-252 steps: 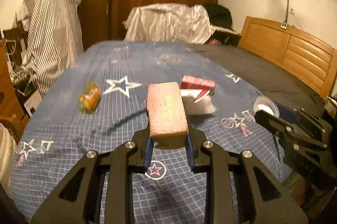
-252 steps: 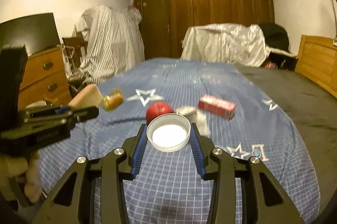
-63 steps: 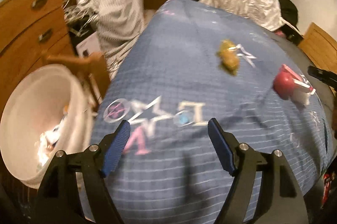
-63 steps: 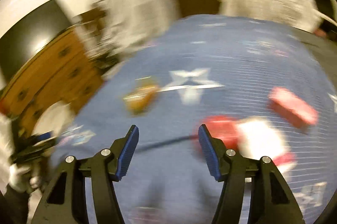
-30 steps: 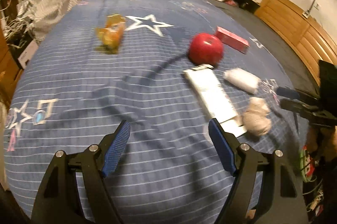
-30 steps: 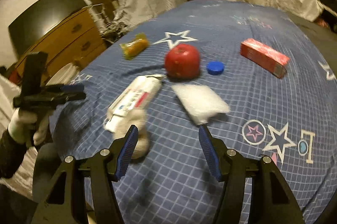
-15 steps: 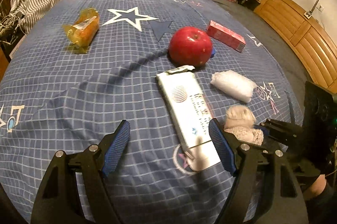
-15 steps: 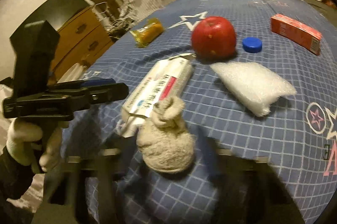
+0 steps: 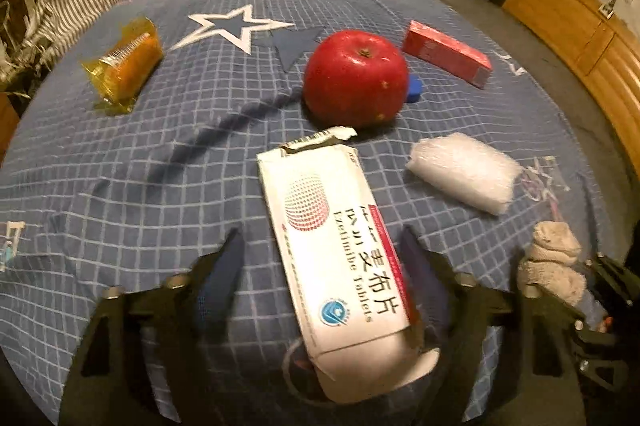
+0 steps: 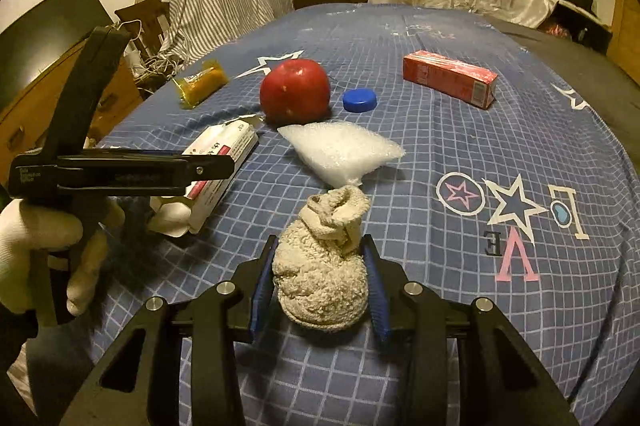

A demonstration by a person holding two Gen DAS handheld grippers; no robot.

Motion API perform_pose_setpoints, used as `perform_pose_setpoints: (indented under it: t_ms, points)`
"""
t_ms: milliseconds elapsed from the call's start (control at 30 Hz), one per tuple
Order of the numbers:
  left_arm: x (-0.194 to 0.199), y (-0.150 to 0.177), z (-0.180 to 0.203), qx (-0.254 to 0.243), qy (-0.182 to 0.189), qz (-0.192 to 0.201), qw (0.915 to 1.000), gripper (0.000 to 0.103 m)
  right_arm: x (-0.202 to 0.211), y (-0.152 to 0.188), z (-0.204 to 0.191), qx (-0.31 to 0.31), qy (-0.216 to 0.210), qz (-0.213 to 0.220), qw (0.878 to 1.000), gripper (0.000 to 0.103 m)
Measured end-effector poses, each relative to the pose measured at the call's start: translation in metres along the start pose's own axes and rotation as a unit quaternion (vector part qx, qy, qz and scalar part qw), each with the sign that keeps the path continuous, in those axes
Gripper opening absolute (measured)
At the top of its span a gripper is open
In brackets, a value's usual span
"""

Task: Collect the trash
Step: 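Lift and carry the tablet box and sock over the white bucket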

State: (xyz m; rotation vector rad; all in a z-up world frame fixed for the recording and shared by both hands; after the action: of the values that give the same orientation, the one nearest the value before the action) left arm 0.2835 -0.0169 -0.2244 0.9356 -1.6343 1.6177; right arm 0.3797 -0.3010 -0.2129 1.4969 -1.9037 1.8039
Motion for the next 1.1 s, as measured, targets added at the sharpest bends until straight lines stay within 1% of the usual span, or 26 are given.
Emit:
perform_pose_setpoints:
  t_ms: [33,233,400,500,600,733,900,1000,1100]
  points:
    - [0.001,0.000,-0.001,0.000,0.002,0.002,1.0000,0.054,0.001,0.002,0.004,-0.001,0.000,0.002,1.000,0.042]
    - [0.013,0.009,-0.006,-0.003,-0.004,0.018,0.9998,0.051,0.006,0.007,0.002,0.003,0.011,0.018,1.000,0.041]
    - [0.042,0.017,-0.024,0.002,-0.015,0.053,0.9985,0.051,0.019,0.000,-0.008,0.016,0.019,0.039,0.999,0.041]
    - [0.062,0.018,-0.035,0.007,-0.016,0.072,0.9972,0.051,0.032,-0.010,-0.021,0.026,0.021,0.063,0.997,0.041]
    - [0.091,0.018,-0.045,0.009,-0.020,0.105,0.9942,0.051,0.047,-0.020,-0.036,0.035,0.023,0.086,0.995,0.041]
    - [0.122,0.017,-0.054,0.023,-0.015,0.138,0.9901,0.051,0.067,-0.034,-0.060,0.046,0.024,0.116,0.992,0.041]
    - [0.161,0.014,-0.057,0.030,-0.012,0.185,0.9822,0.051,0.095,-0.053,-0.087,0.058,0.029,0.158,0.985,0.041]
    - [0.176,0.013,-0.054,0.032,-0.009,0.204,0.9784,0.051,0.112,-0.061,-0.099,0.064,0.039,0.181,0.981,0.041]
    - [0.188,0.013,-0.046,0.025,-0.008,0.221,0.9748,0.051,0.134,-0.066,-0.107,0.072,0.064,0.207,0.974,0.041]
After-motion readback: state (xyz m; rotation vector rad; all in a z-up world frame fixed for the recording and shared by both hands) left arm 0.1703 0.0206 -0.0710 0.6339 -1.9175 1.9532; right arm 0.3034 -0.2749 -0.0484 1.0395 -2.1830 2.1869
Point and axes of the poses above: each gripper's, at about its wrist camera, not at the fingertips, and x roughly against the way its jaws point, z to its right, y to its underside, the point moved 8 cm from there along -x, roughly the way its jaws point, and after that the axes turned 9 degrees about -y, right-handed, at the moved point
